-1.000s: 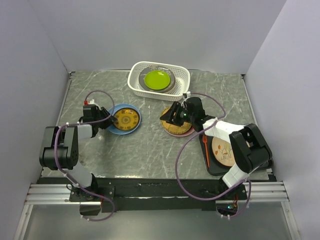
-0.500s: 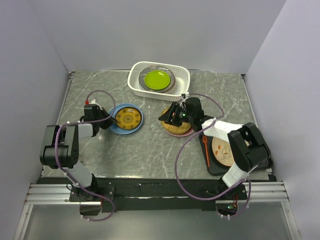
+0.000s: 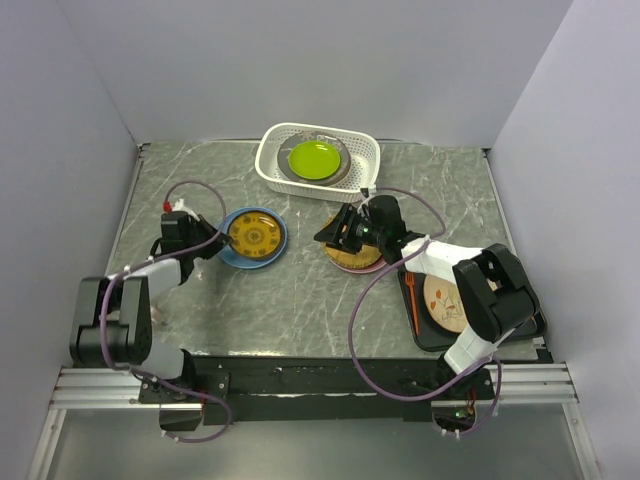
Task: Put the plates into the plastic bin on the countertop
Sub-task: Pick up the plate at the center of the board.
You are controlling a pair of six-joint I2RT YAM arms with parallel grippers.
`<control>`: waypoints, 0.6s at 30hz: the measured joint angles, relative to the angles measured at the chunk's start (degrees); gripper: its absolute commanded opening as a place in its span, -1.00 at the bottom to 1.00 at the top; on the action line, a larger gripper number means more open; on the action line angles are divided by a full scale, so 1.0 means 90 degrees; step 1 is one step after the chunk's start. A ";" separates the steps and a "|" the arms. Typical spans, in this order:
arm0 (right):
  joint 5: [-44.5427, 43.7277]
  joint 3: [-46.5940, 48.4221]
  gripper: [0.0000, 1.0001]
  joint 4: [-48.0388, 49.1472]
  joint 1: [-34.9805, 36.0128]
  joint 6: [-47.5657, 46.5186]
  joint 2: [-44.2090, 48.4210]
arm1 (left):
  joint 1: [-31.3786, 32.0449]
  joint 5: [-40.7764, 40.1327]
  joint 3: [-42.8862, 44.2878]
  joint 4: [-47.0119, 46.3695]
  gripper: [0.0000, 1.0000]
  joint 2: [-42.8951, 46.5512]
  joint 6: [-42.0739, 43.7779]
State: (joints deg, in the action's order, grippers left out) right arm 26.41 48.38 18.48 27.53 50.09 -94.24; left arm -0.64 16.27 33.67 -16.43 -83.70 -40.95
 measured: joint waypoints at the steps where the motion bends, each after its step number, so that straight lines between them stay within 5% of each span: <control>1: 0.0000 -0.0002 0.18 0.0010 0.0010 0.0002 0.0000 | 0.0000 0.0000 -0.0029 0.0010 -0.99 0.0170 -0.0015; 18: -0.0007 -0.0119 0.21 0.0185 0.0257 0.0126 0.0277 | 0.0000 0.0335 -0.0459 0.0459 -0.99 0.1999 -0.0041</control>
State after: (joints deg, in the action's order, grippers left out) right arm 26.35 47.31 20.14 29.85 51.22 -91.74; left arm -0.64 19.29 29.54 -12.29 -65.71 -41.32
